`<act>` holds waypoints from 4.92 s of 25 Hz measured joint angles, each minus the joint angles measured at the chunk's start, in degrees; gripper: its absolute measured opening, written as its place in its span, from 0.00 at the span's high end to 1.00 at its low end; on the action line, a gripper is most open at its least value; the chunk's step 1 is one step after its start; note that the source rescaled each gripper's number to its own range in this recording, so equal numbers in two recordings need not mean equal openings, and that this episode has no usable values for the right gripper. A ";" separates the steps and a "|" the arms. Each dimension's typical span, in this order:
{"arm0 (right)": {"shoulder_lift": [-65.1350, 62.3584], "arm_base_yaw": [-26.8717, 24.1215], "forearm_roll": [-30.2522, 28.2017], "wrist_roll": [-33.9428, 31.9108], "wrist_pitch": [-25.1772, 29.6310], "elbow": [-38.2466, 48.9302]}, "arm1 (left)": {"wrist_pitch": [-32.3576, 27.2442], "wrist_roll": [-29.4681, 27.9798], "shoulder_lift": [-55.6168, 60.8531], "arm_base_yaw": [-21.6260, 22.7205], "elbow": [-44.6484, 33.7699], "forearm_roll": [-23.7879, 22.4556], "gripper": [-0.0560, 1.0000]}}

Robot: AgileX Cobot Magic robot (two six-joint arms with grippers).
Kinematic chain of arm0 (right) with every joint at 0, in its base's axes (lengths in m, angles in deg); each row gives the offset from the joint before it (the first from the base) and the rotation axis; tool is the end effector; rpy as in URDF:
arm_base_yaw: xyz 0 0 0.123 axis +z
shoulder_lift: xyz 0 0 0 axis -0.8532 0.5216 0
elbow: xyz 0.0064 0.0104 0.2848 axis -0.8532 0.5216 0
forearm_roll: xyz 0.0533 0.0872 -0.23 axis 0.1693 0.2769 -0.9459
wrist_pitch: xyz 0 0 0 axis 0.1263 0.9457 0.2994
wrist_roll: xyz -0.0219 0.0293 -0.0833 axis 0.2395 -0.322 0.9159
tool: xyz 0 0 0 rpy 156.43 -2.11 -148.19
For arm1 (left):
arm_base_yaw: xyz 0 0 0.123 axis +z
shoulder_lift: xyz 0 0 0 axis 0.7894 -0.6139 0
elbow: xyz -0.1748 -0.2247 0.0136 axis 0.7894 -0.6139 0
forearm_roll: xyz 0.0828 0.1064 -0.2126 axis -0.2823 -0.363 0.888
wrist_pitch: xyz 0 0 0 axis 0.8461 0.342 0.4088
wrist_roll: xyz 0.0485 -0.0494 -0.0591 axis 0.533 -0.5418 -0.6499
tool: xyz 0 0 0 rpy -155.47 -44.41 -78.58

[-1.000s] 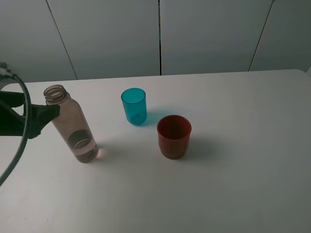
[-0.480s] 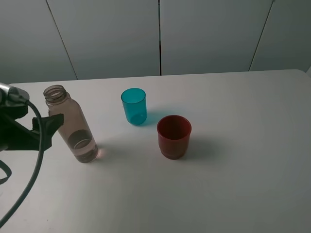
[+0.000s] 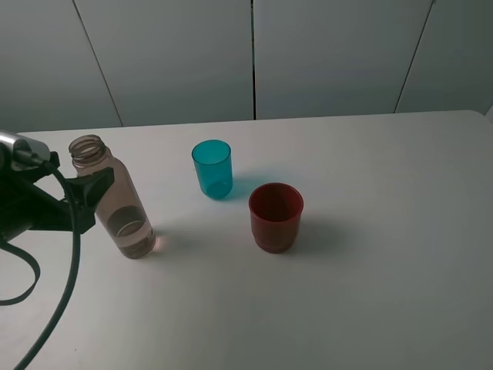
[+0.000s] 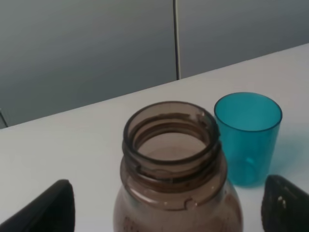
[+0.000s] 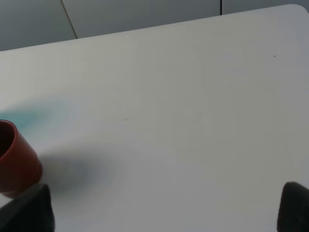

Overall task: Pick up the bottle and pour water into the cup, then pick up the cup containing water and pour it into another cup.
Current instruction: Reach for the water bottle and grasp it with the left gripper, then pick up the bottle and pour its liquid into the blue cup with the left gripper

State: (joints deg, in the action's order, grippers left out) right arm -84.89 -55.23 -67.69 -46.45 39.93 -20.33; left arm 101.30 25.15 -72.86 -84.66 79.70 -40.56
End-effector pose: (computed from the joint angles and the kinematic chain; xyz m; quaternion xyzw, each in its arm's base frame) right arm -0.0084 -0.0010 0.2745 0.0504 0.8627 0.0552 0.5002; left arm 0.1588 -0.0733 0.1817 0.1366 0.7766 -0.0754 0.6103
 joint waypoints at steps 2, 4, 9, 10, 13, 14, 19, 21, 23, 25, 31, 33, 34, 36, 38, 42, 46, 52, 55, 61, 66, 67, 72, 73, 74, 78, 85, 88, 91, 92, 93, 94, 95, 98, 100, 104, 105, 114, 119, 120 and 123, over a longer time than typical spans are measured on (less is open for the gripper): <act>0.00 0.00 0.00 0.00 0.00 0.00 | 1.36 -0.25 -1.21 0.00 0.00 -0.03 0.06; 0.00 0.00 0.00 0.00 0.00 0.00 | 2.25 -0.58 -2.66 0.00 0.00 -0.69 0.06; 0.00 0.00 0.00 0.00 0.00 0.00 | 5.66 -1.89 -7.58 0.00 0.00 -1.52 0.06; 0.00 0.00 0.00 0.00 0.00 0.00 | 6.66 -2.41 -8.54 0.00 0.00 -1.67 0.06; 0.00 0.00 0.00 0.00 0.00 0.00 | 10.03 -4.34 -10.76 0.00 0.00 -3.06 0.06; 0.00 0.00 0.00 0.00 0.00 0.00 | 10.73 -4.61 -11.53 0.00 0.00 -3.43 0.06; 0.00 0.00 0.00 0.00 0.00 0.00 | 13.53 -5.62 -15.27 0.00 0.00 -4.03 0.06; 0.00 0.00 0.00 0.00 0.00 0.00 | 15.81 -7.16 -16.86 0.00 0.00 -4.03 0.06; 0.00 0.00 0.00 0.00 0.00 0.00 | 18.80 -9.07 -18.23 0.00 0.10 -4.03 0.06; 0.00 0.00 0.00 0.00 0.00 0.00 | 19.48 -9.96 -19.64 0.00 0.94 -4.03 0.06; 0.00 0.00 0.00 0.00 0.00 0.00 | 20.47 -11.80 -22.87 0.00 3.07 -4.24 0.06; 0.00 0.00 0.00 0.00 0.00 0.00 | 21.03 -12.02 -23.46 0.00 3.07 -4.24 0.06; 0.00 0.00 0.00 0.00 0.00 0.00 | 21.14 -12.02 -23.89 0.00 3.07 -4.24 0.06; 0.00 0.00 0.00 0.00 0.00 0.00 | 21.67 -12.02 -24.96 0.00 3.07 -4.24 0.06; 0.00 0.00 0.00 0.00 0.00 0.00 | 22.59 -12.02 -26.03 0.00 3.07 -4.24 0.06; 0.00 0.00 0.00 0.00 0.00 0.00 | 24.61 -12.24 -29.13 0.00 3.17 -4.24 0.06; 0.00 0.00 0.00 0.00 0.00 0.00 | 25.73 -12.24 -32.99 0.00 3.17 -4.29 0.06; 0.00 0.00 0.00 0.00 0.00 0.00 | 25.73 -12.24 -38.25 0.00 5.96 -4.65 0.06; 0.00 0.00 0.00 0.00 0.00 0.00 | 25.78 -12.36 -39.38 0.00 7.44 -5.49 0.06; 0.00 0.00 0.00 0.00 0.00 0.00 | 25.87 -12.36 -39.64 0.00 8.25 -6.14 0.06; 0.00 0.00 0.00 0.00 0.00 0.00 | 26.02 -12.48 -39.64 0.00 8.25 -5.92 0.95; 0.00 0.00 0.00 0.00 0.00 0.00 | 26.02 -12.48 -39.64 0.00 8.25 -5.92 0.93; 0.00 0.00 0.00 0.00 0.00 0.00 | 26.02 -12.60 -39.64 0.00 8.25 -5.57 0.93; 0.00 0.00 0.00 0.00 0.00 0.00 | 26.02 -12.82 -39.64 0.00 8.25 -5.46 0.93; 0.00 0.00 0.00 0.00 0.00 0.00 | 26.02 -13.06 -39.64 0.00 8.25 -5.46 0.93; 0.00 0.00 0.00 0.00 0.00 0.00 | 26.02 -13.51 -39.64 0.00 8.25 -5.36 0.93; 0.00 0.00 0.00 0.00 0.00 0.00 | 25.66 -13.87 -39.66 0.00 8.86 -4.24 0.93; 0.00 0.00 0.00 0.00 0.00 0.00 | 25.57 -13.87 -39.76 0.00 8.86 -3.68 0.93; 0.00 0.00 0.00 0.00 0.00 0.00 | 25.02 -13.43 -39.53 0.00 9.24 -2.83 0.93; 0.00 0.00 0.00 0.00 0.00 0.00 | 24.52 -12.29 -39.00 0.00 9.24 -2.83 0.93; 0.00 0.00 0.00 0.00 0.00 0.00 | 24.23 -10.85 -37.99 0.00 9.24 -2.69 0.93; 0.00 0.00 0.00 0.00 0.00 0.00 | 23.83 -8.70 -36.80 0.00 9.24 -2.69 0.93; 0.00 0.00 0.00 0.00 0.00 0.00 | 23.56 -6.42 -34.93 0.00 9.51 -2.45 0.93; 0.00 0.00 0.00 0.00 0.00 0.00 | 19.03 0.95 -28.74 0.00 12.20 -1.36 0.93; 0.00 0.00 0.00 0.00 0.00 0.00 | 13.03 6.55 -25.60 0.61 15.82 -1.62 0.93; 0.00 0.00 0.00 0.00 0.00 0.00 | -2.94 11.19 -23.55 4.33 23.49 -6.21 0.93; 0.00 0.00 0.00 0.00 0.00 0.00 | -6.58 11.46 -23.55 5.27 25.33 -7.67 0.93; 0.00 0.00 0.00 -0.12 0.00 0.00 | -29.31 13.05 -23.91 13.95 35.21 -22.93 0.93; 0.00 0.00 0.00 -0.12 0.00 0.00 | -37.86 13.05 -26.19 14.75 38.71 -31.44 0.93; 0.00 0.00 0.00 -0.12 0.00 0.00 | -38.43 13.05 -26.74 14.75 39.40 -32.18 0.93; 0.00 0.00 0.00 -0.12 0.00 0.00 | -38.91 13.05 -28.30 14.75 41.06 -33.34 0.93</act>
State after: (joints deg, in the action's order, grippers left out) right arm -84.89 -55.23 -67.69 -46.57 39.93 -20.33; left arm 62.39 38.20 -101.16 -69.92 120.76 -73.90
